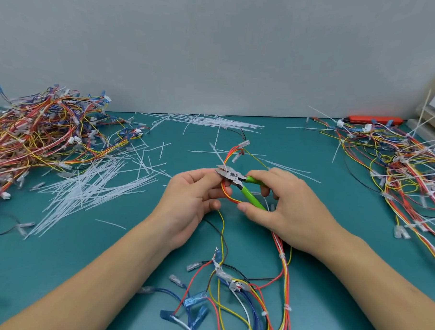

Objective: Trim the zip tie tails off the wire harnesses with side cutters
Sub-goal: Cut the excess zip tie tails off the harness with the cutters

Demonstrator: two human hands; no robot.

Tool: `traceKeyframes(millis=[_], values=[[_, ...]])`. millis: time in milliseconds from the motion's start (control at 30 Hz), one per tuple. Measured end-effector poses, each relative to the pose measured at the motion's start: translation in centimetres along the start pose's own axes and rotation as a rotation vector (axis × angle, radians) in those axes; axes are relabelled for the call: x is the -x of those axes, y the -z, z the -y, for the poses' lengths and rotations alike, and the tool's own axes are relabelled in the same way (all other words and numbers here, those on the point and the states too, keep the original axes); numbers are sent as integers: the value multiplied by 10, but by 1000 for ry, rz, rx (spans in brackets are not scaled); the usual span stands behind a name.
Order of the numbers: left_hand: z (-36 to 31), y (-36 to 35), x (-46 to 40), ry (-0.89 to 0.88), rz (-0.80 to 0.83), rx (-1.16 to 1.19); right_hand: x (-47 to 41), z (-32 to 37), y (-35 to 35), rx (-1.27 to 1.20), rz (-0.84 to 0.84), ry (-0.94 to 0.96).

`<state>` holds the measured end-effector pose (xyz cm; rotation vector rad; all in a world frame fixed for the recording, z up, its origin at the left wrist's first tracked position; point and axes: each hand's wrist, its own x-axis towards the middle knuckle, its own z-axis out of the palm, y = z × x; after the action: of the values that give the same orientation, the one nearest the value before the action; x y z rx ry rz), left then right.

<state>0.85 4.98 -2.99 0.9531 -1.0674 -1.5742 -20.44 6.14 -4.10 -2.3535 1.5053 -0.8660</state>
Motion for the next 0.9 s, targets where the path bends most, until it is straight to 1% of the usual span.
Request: traceKeyframes(millis=[133, 367, 900], values=[[0, 3, -1, 26, 10, 3, 1, 0, 1, 2, 10, -3], [-1, 6, -2, 42, 56, 36, 1, 3, 4, -30, -25, 6], [-2, 11, -2, 83, 108, 112, -5, -3, 7, -99, 3, 50]])
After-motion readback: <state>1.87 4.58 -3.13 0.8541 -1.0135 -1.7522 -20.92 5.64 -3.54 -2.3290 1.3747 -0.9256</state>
